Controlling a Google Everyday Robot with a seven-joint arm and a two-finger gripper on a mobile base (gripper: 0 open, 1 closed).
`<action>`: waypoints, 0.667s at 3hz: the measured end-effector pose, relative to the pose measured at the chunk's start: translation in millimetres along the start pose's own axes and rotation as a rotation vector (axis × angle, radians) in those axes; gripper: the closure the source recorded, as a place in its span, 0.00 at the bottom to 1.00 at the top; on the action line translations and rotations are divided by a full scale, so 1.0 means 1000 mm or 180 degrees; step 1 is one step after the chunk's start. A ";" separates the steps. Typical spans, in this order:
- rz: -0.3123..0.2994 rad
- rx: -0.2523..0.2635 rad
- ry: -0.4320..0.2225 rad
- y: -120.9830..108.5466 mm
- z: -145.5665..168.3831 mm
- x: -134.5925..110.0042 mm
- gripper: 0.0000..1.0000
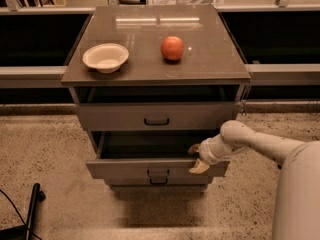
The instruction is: Open middle drawer
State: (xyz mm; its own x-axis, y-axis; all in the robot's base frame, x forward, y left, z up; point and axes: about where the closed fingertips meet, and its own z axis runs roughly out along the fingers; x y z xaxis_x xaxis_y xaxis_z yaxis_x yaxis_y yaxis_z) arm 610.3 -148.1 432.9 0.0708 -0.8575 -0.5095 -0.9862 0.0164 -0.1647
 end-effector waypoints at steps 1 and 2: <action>0.0000 0.0000 0.0000 0.000 0.000 0.000 0.09; 0.0000 0.0000 0.0000 0.000 0.000 0.000 0.00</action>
Offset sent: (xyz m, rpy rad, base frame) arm 0.0000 0.0000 0.0000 0.0000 0.0000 0.0000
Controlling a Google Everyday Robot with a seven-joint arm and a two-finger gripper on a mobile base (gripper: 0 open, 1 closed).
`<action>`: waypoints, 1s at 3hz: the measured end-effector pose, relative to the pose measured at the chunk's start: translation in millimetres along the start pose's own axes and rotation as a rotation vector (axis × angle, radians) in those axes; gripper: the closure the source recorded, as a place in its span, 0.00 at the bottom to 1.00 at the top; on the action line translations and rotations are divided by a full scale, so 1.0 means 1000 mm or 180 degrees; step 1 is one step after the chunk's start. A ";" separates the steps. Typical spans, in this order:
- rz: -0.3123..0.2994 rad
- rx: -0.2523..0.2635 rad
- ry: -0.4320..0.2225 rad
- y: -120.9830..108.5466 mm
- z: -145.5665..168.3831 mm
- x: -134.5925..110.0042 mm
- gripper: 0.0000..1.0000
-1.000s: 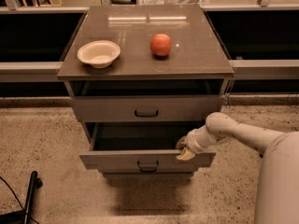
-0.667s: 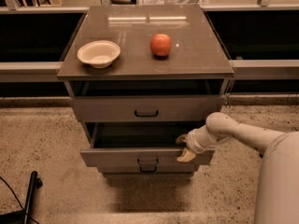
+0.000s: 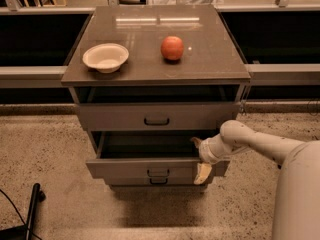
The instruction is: Open middle drawer
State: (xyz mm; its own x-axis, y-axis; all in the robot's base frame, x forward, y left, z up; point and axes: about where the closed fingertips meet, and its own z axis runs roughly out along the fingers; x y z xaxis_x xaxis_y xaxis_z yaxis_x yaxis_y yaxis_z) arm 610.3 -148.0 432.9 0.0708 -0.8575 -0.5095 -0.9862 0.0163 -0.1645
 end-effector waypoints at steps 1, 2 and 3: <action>0.0056 -0.0135 0.0068 0.019 0.000 0.003 0.18; 0.0043 -0.0305 0.0194 0.045 -0.003 -0.003 0.27; -0.0012 -0.0431 0.0303 0.065 -0.011 -0.012 0.27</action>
Offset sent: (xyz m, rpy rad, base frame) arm -0.0806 0.0037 0.0017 -0.1242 0.1458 0.0575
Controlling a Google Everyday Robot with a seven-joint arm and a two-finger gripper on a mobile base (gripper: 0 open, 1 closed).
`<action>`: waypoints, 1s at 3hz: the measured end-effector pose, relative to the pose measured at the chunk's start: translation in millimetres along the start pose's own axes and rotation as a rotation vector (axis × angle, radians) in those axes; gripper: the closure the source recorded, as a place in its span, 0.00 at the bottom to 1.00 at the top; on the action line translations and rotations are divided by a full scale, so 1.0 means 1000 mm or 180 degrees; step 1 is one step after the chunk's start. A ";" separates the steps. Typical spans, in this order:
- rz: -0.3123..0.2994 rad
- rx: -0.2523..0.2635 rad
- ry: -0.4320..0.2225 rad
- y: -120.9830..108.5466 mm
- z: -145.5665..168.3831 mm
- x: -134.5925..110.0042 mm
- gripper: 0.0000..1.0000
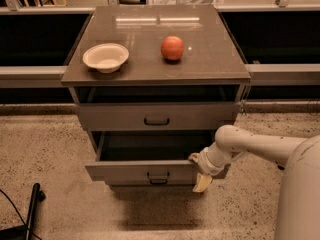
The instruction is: Open middle drawer
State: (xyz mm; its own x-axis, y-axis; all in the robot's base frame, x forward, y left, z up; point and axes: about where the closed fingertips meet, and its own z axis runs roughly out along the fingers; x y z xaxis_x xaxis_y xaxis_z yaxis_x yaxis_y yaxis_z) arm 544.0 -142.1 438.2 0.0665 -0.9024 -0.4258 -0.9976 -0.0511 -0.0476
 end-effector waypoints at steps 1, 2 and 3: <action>-0.0073 -0.0099 0.0113 0.016 -0.014 -0.011 0.35; -0.0093 -0.0131 0.0164 0.026 -0.030 -0.017 0.34; -0.0163 0.0012 0.0188 0.011 -0.049 -0.018 0.35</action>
Offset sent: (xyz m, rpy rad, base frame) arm -0.0396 -0.0062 0.0572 -0.0720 0.0210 0.0406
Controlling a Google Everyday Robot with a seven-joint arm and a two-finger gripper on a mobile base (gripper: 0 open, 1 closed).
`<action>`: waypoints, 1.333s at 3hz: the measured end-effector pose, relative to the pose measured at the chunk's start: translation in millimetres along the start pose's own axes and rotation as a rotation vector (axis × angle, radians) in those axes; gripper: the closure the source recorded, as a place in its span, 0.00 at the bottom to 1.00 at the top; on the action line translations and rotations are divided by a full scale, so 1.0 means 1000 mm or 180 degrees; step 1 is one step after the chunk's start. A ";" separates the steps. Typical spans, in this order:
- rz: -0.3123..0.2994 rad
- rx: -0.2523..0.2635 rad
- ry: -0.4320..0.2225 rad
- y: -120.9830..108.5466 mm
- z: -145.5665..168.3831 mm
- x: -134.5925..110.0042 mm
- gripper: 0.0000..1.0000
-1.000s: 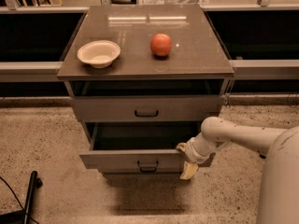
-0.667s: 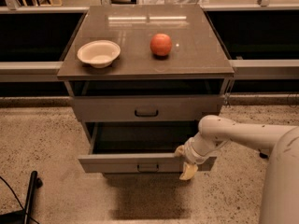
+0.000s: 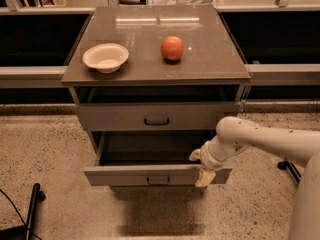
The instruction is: Open middle drawer
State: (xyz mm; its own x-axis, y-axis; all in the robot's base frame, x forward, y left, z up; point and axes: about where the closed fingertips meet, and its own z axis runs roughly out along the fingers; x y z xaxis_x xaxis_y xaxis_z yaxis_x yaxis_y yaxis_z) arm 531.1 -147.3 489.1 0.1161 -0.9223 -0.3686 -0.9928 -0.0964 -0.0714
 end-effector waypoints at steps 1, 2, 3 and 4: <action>-0.0056 0.0103 -0.0014 -0.034 -0.005 0.013 0.47; -0.0037 0.0301 -0.0078 -0.081 0.002 0.028 0.53; -0.0006 0.0348 -0.0142 -0.107 0.027 0.035 0.55; 0.0057 0.0368 -0.0216 -0.105 0.050 0.038 0.60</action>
Offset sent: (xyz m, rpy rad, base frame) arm 0.1532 -0.0283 -0.0233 0.0764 -0.1638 -0.0714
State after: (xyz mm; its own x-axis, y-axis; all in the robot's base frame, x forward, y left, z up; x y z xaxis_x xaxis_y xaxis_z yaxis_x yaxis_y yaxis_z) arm 641.0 -153.8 436.6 0.1042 -0.8957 -0.4324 -0.9850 -0.0330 -0.1691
